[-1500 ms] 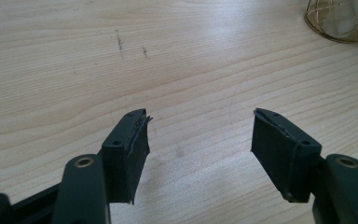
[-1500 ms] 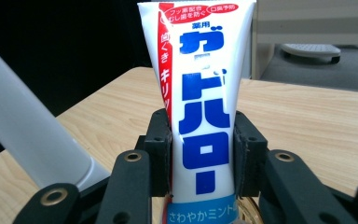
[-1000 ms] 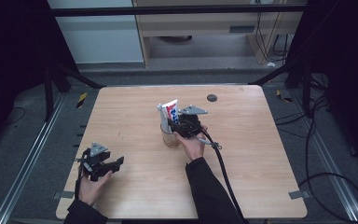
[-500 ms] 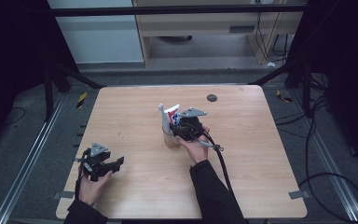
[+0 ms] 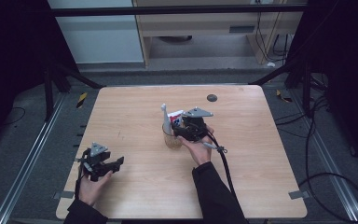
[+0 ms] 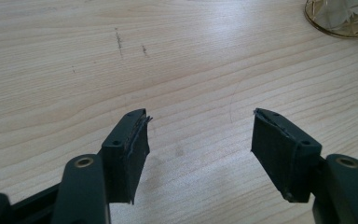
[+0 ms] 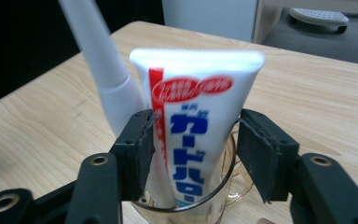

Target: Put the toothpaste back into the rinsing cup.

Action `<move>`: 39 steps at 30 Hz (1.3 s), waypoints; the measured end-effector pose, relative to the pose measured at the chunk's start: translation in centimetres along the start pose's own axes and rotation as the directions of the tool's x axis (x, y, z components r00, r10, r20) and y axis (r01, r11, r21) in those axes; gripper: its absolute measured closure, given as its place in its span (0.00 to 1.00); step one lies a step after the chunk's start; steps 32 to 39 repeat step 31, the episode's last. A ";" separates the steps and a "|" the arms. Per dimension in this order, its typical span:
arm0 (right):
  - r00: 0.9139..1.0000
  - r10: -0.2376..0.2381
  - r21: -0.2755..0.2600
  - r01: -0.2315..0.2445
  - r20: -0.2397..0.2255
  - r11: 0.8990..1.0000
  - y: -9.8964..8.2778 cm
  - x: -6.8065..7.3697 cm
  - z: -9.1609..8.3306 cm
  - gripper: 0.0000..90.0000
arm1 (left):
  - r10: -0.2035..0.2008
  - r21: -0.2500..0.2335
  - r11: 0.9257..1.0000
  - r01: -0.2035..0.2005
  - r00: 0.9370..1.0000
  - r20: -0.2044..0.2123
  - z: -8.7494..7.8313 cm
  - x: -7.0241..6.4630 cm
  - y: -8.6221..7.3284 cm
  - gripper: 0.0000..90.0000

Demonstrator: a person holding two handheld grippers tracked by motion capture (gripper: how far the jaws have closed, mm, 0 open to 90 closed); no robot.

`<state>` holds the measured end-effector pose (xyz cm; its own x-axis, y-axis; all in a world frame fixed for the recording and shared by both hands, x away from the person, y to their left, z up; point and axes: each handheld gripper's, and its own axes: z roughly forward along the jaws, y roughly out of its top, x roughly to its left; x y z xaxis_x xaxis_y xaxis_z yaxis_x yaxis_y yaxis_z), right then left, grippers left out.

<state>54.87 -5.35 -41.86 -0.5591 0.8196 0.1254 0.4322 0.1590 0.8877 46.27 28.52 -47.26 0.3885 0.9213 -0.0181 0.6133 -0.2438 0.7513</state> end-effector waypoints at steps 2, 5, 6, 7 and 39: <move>1.000 0.001 0.007 -0.001 -0.005 1.000 0.1 -0.1 -0.4 0.49 | 0.000 0.000 1.000 0.000 1.000 0.001 0.0 0.0 0.0 0.40; 1.000 -0.011 0.008 0.011 -0.005 1.000 -0.2 -0.3 -1.1 0.45 | 0.000 0.000 1.000 0.000 1.000 -0.001 0.0 0.0 0.0 0.40; 1.000 -0.006 0.002 0.006 -0.015 1.000 -0.3 -0.4 -1.4 0.42 | -0.002 0.001 1.000 0.002 1.000 -0.001 0.0 0.0 0.0 0.40; 1.000 0.001 -0.005 -0.001 -0.029 1.000 -0.5 -0.5 -1.7 0.39 | -0.002 0.001 1.000 0.002 1.000 0.000 0.0 0.0 0.0 0.40; 0.998 0.009 0.164 -0.019 0.064 0.986 -10.2 -7.5 -13.0 0.15 | 0.004 0.024 1.000 -0.004 1.000 -0.003 0.1 0.3 -0.5 0.36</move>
